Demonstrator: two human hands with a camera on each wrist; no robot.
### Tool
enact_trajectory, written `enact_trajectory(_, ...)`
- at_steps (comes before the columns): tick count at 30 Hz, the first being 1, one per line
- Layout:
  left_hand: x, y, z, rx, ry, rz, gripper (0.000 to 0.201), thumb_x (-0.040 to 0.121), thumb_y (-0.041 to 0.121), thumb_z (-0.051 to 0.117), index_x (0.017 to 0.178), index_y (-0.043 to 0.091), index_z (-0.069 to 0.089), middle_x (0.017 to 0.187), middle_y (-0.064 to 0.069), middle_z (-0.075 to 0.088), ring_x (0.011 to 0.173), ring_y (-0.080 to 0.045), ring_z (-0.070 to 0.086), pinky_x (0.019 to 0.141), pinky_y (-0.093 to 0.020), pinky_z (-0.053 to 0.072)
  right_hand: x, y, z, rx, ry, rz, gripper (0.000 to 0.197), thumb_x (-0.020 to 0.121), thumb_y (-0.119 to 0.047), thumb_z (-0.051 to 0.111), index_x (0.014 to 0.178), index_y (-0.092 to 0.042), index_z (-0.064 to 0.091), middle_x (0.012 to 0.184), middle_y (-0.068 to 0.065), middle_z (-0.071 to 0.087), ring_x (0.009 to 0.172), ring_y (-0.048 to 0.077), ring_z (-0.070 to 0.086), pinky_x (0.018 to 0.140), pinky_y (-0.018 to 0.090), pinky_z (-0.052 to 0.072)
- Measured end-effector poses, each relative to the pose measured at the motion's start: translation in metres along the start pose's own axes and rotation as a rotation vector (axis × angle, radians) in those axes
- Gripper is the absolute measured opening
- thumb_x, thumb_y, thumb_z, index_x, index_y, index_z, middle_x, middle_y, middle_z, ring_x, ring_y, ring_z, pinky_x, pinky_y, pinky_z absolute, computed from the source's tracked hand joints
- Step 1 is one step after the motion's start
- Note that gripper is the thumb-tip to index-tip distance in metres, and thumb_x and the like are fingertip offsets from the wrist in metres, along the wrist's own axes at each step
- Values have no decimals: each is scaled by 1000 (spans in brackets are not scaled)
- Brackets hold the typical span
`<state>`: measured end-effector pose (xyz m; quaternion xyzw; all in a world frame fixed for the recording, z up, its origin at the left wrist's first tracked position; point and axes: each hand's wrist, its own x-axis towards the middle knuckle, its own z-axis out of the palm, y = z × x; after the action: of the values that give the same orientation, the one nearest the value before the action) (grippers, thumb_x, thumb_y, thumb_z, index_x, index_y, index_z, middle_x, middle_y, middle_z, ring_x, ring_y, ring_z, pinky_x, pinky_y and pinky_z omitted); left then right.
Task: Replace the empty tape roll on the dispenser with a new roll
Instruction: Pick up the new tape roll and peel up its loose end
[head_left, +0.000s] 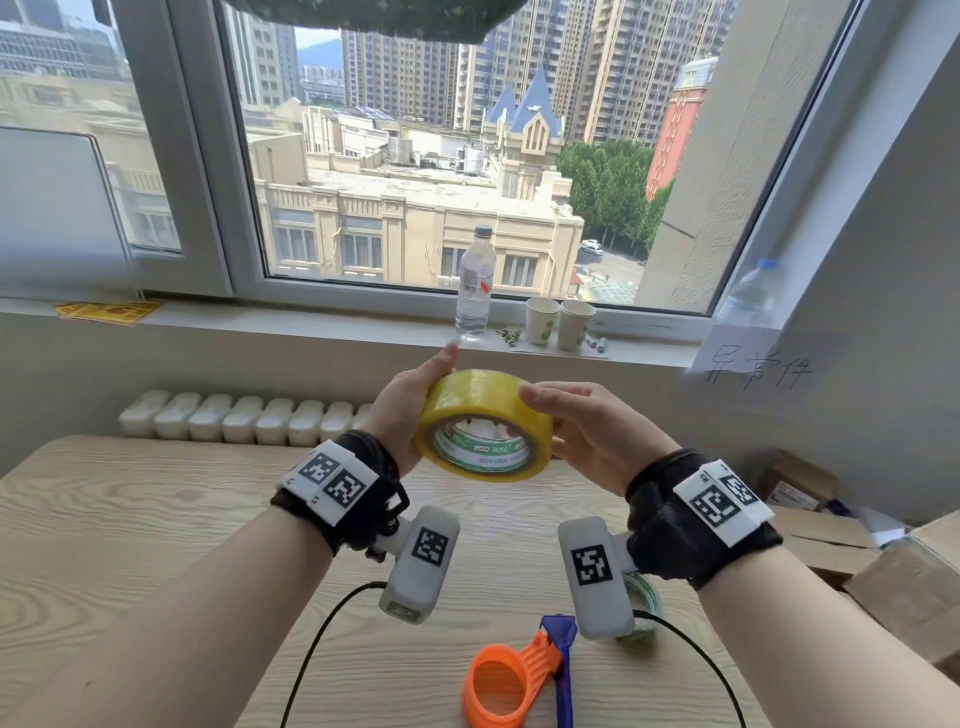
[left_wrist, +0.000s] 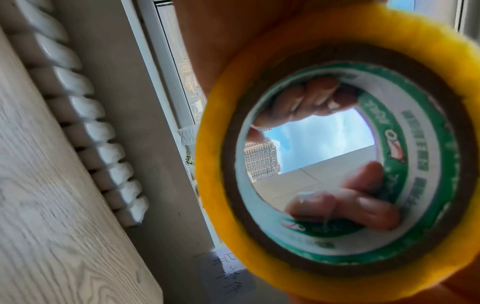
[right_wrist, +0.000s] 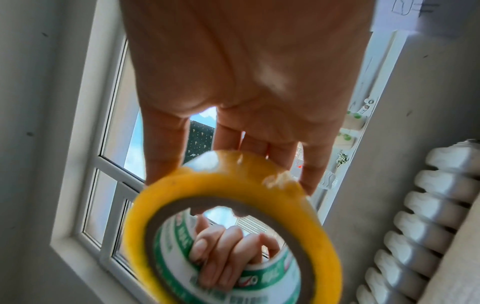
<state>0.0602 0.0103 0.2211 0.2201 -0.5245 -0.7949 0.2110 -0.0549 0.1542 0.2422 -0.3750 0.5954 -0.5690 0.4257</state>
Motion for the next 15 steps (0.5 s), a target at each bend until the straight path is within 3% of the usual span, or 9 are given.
enact_trajectory(2, 1, 0, 2, 137, 4, 34, 40, 86, 51, 51, 78, 12, 58, 62, -5, 54, 53, -19, 55, 58, -28, 50, -1, -3, 4, -14, 59, -2, 34, 68, -34, 76, 87, -6, 71, 79, 7, 66, 76, 21, 61, 77, 31, 48)
enact_trajectory(5, -2, 0, 13, 267, -25, 78, 41, 89, 47, 49, 63, 16, 56, 53, 1, 53, 46, -14, 52, 52, -22, 46, 0, -2, 8, -87, 123, -3, 46, 65, -35, 73, 97, -2, 71, 88, 15, 69, 80, 28, 64, 77, 36, 49)
enact_trajectory(7, -3, 1, 16, 222, -4, 63, 35, 89, 44, 53, 72, 14, 60, 58, -1, 57, 50, -16, 55, 50, -22, 49, -1, -2, 11, -79, 119, -5, 49, 66, -38, 72, 98, -1, 71, 89, 16, 68, 82, 30, 63, 79, 38, 49)
enact_trajectory(10, -3, 3, 15, 94, 34, -14, 30, 87, 44, 55, 90, 14, 59, 70, -5, 60, 61, -22, 59, 61, -29, 52, -2, -3, 9, -25, 110, -5, 50, 66, -42, 70, 97, -3, 70, 89, 13, 66, 82, 24, 63, 84, 38, 48)
enact_trajectory(13, -3, 4, 11, 32, 11, -55, 31, 85, 43, 57, 95, 13, 59, 73, -5, 62, 65, -22, 61, 68, -33, 52, -3, -2, 5, -16, 75, -6, 48, 61, -43, 72, 92, -6, 70, 86, 10, 64, 82, 21, 62, 89, 37, 46)
enact_trajectory(15, -3, 4, 10, -8, -7, -70, 31, 85, 41, 57, 94, 12, 59, 74, -6, 62, 65, -23, 61, 70, -35, 51, -4, -1, 3, 9, 52, -5, 37, 70, -37, 75, 92, -7, 70, 84, 7, 66, 80, 19, 62, 89, 37, 46)
